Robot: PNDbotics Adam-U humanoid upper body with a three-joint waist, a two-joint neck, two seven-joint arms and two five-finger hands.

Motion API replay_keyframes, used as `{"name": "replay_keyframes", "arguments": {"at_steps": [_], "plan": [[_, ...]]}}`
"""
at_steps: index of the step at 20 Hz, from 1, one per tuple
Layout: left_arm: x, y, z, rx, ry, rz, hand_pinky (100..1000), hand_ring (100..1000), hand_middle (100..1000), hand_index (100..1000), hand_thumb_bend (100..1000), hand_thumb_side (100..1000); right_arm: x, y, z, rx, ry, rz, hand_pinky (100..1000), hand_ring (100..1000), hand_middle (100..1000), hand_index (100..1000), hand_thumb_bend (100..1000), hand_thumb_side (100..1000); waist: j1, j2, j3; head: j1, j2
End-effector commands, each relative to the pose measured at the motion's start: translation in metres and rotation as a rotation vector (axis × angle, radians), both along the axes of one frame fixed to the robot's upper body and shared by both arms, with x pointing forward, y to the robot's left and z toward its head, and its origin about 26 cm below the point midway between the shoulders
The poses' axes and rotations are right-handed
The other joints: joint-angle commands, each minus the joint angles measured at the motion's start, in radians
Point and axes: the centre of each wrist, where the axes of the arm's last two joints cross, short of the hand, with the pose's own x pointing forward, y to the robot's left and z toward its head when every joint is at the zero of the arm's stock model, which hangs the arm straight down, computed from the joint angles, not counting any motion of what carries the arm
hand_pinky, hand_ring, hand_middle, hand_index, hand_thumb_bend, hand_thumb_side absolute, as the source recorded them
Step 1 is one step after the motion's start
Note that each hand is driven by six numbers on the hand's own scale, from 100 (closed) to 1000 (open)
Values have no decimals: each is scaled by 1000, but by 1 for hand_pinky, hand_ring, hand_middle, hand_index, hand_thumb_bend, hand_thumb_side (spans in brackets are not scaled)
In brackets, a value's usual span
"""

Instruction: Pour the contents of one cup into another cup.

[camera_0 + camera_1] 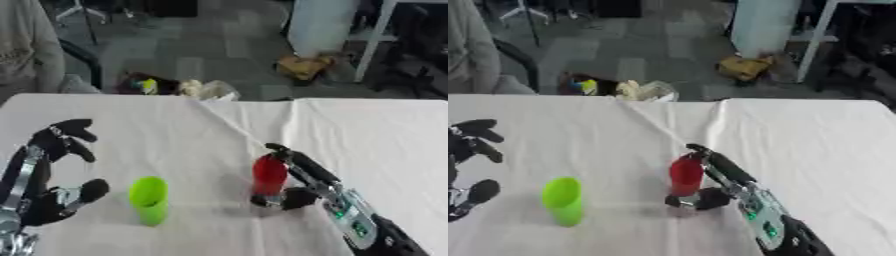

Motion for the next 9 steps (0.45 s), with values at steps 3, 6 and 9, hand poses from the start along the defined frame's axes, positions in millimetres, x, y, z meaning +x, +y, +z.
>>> {"name": "replay_keyframes", "arguments": {"at_steps": [3, 6, 9], "plan": [[-1, 6, 8, 7, -26, 13, 558, 448, 557, 782, 1000, 665, 3, -17, 26, -35, -107, -35, 910, 1000, 531, 814, 758, 756, -2, -22, -6, 2, -4], [-1, 7, 6, 5, -21, 18, 559, 448, 556, 782, 1000, 666, 3, -29, 37, -8, -142, -76, 911, 1000, 531, 809, 761, 754, -5, -25, -11, 4, -5], [-1, 9, 5, 1, -18, 27, 562, 449, 556, 782, 1000, 666, 1, -41, 45, 32, -164, -120, 908, 1000, 525, 799, 763, 752, -8, -27, -18, 7, -5]]}}
